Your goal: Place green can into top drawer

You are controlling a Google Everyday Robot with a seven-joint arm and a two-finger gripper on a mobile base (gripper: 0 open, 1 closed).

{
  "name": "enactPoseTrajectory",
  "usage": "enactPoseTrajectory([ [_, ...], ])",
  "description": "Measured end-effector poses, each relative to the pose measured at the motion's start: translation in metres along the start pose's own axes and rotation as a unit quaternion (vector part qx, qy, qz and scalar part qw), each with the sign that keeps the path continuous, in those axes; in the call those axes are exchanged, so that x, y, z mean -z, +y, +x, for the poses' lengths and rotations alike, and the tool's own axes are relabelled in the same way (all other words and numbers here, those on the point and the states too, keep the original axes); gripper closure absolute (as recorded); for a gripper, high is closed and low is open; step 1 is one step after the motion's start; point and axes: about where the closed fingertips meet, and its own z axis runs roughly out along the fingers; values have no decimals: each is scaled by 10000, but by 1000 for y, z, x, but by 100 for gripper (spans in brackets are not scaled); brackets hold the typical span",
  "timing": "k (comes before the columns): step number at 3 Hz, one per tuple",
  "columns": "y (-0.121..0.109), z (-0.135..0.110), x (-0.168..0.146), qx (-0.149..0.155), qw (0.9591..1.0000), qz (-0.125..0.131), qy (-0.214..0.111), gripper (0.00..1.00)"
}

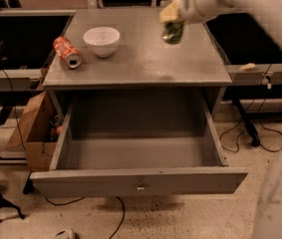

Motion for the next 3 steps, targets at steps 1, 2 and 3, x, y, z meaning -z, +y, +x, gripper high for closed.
enactPoseTrajectory([
  [1,-6,-7,66,83,9987,-501,1,100],
  [2,2,12,112,98,9911,-1308,243,100],
  [3,15,28,118,83,9858,-1580,562,100],
])
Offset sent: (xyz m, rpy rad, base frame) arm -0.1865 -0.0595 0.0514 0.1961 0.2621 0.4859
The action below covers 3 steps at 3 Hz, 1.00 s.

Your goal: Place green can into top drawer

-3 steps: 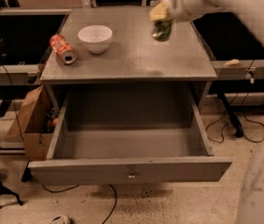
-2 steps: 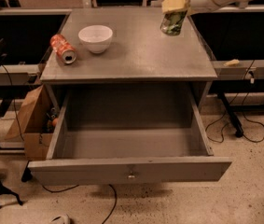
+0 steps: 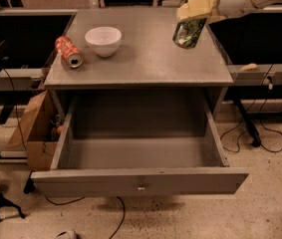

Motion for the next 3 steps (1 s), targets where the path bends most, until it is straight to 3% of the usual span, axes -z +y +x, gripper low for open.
enactPoseTrajectory([
  [2,2,4,-5,-22,9999,-105,-22,100],
  [3,28,31,19,-98,9989,-326,-334,100],
])
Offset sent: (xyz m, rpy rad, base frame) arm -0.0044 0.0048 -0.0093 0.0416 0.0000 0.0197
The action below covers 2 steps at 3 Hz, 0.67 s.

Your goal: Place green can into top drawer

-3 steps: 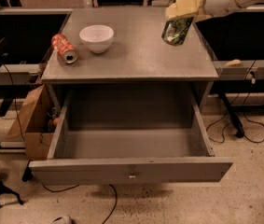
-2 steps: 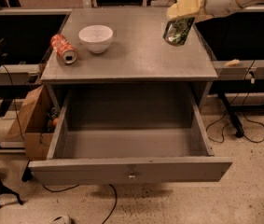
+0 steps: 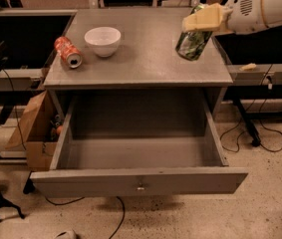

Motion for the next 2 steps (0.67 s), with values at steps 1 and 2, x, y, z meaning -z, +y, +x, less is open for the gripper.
enactPoseTrajectory([
  [1,13,53,20,-238,9997,7,50,100],
  [2,26,101,8,-381,9987,250,236,100],
])
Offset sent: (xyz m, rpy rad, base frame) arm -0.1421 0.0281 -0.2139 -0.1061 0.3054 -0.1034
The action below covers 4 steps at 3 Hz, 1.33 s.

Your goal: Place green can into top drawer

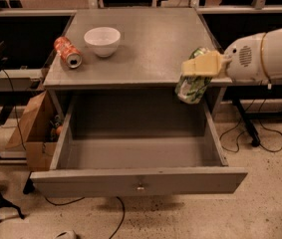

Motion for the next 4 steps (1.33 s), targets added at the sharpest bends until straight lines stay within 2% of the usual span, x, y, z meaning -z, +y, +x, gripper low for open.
enactPoseTrajectory([
  [1,27,45,-50,-66,9995,113,290,100],
  [2,24,82,-66,-200,9981,123,576,100],
  [3,24,82,-65,-200,9981,123,577,100],
  [4,24,87,-78,-247,9980,287,509,100],
])
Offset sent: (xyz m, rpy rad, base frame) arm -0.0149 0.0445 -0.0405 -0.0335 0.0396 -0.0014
